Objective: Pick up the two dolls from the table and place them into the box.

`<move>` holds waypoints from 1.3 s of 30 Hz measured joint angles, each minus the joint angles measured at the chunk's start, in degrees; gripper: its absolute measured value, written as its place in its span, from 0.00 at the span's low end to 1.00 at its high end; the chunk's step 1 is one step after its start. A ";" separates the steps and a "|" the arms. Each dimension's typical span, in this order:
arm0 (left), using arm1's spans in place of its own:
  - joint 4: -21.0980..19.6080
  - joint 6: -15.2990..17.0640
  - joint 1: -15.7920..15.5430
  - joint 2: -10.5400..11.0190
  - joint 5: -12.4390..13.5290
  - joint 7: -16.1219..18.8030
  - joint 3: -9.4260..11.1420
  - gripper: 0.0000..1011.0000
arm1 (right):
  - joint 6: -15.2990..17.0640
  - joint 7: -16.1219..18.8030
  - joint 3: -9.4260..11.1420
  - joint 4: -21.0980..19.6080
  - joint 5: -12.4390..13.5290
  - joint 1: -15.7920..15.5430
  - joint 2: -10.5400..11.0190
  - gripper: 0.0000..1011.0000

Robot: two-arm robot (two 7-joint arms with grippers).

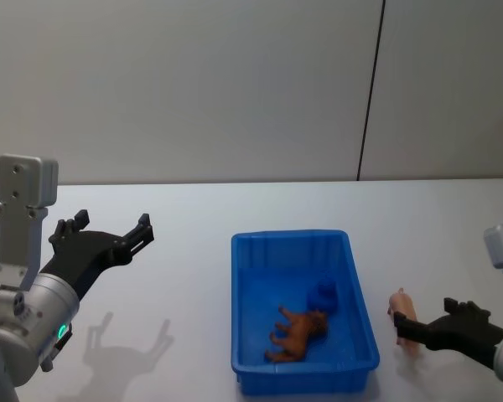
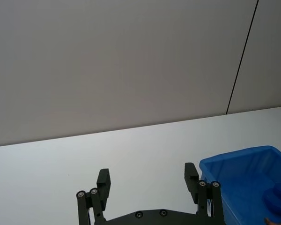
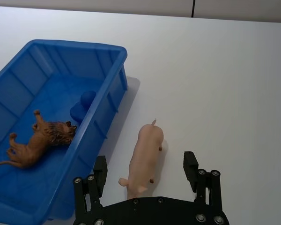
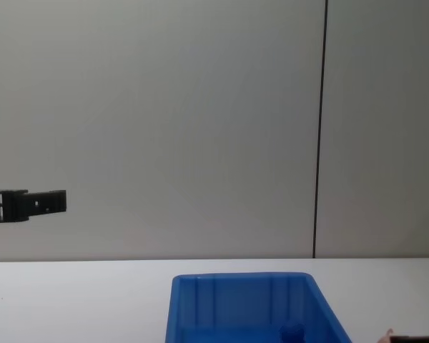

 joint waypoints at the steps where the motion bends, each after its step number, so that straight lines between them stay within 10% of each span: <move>1: 0.00 0.00 0.00 0.00 0.00 0.00 0.00 0.99 | 0.12 0.13 -0.13 0.29 -0.31 0.22 -0.13 0.99; 39: 0.00 0.00 0.00 0.00 0.00 0.00 0.00 0.99 | 1.59 2.02 -3.34 8.59 -7.00 5.43 -4.02 0.98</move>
